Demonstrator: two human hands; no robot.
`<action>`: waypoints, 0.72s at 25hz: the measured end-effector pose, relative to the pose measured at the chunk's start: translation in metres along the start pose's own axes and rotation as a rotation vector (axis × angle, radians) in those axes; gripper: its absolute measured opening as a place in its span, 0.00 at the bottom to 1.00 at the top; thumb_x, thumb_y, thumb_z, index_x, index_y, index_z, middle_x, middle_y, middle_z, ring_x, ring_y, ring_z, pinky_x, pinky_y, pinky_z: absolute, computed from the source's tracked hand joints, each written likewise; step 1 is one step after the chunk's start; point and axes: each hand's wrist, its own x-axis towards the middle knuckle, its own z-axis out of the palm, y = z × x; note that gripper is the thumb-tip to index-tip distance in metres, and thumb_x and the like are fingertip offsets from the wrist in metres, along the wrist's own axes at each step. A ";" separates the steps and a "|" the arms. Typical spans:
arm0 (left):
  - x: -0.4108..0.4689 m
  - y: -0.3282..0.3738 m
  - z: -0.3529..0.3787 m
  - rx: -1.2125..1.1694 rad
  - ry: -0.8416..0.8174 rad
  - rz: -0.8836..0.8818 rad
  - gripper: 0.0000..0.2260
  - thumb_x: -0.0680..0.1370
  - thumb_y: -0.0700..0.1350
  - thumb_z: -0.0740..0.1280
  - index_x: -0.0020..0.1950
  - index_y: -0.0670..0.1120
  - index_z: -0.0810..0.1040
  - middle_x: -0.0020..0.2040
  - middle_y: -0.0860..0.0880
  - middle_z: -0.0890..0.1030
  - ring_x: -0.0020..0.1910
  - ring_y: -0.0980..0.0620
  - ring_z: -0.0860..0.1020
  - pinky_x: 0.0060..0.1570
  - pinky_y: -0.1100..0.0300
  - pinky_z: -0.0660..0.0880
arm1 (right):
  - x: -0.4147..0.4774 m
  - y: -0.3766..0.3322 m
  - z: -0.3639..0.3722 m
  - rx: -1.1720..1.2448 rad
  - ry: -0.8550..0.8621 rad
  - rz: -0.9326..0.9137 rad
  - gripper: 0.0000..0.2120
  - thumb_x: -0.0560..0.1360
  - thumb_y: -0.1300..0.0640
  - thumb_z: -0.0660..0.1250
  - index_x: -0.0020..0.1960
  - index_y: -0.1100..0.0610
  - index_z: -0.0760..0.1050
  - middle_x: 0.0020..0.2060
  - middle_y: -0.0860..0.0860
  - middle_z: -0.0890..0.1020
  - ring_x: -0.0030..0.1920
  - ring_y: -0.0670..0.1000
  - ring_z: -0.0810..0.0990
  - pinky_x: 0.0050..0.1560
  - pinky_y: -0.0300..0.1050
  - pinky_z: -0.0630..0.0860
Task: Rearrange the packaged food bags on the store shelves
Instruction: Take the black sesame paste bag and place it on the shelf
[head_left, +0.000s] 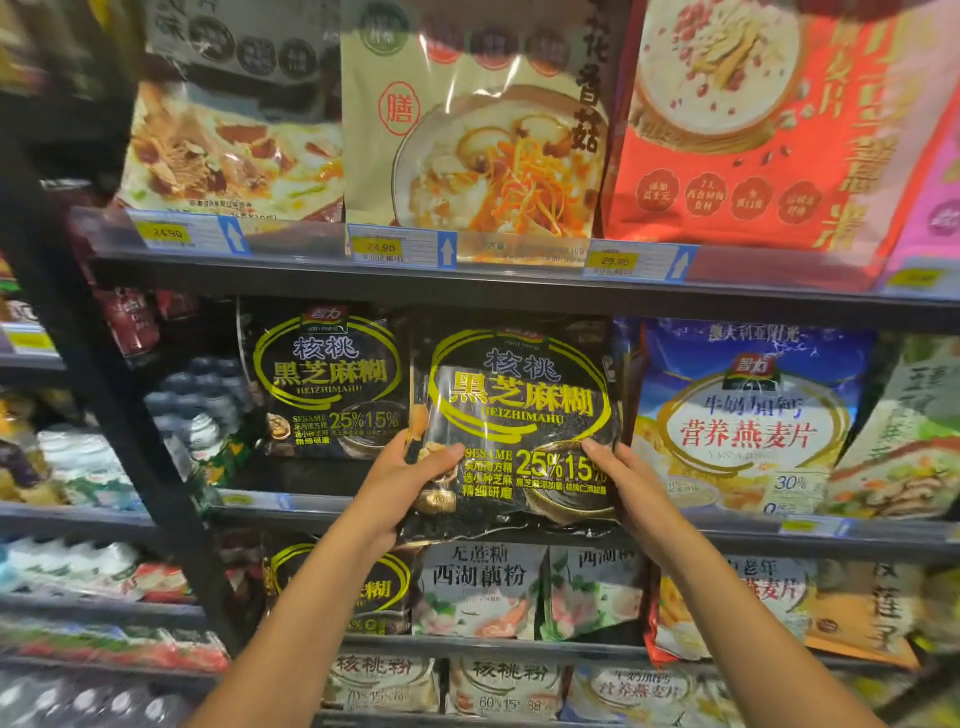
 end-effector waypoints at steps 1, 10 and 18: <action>-0.010 -0.003 0.002 -0.036 0.002 -0.017 0.42 0.67 0.60 0.82 0.78 0.51 0.71 0.68 0.51 0.82 0.66 0.50 0.79 0.62 0.56 0.75 | -0.008 0.000 -0.002 0.060 -0.046 0.052 0.39 0.66 0.34 0.78 0.70 0.52 0.77 0.61 0.52 0.86 0.61 0.55 0.85 0.69 0.60 0.77; -0.106 -0.043 0.019 -0.208 -0.023 -0.141 0.22 0.75 0.58 0.74 0.66 0.53 0.81 0.63 0.49 0.86 0.61 0.49 0.85 0.63 0.49 0.79 | -0.101 0.055 -0.036 0.064 -0.076 0.118 0.50 0.62 0.41 0.85 0.77 0.54 0.68 0.63 0.54 0.85 0.60 0.57 0.86 0.67 0.62 0.78; -0.178 -0.091 0.048 0.013 0.259 -0.017 0.31 0.69 0.72 0.73 0.66 0.56 0.80 0.63 0.55 0.85 0.64 0.51 0.81 0.70 0.45 0.74 | -0.187 0.085 -0.032 -0.115 -0.028 -0.004 0.30 0.66 0.44 0.82 0.64 0.49 0.78 0.58 0.49 0.86 0.56 0.50 0.86 0.57 0.49 0.82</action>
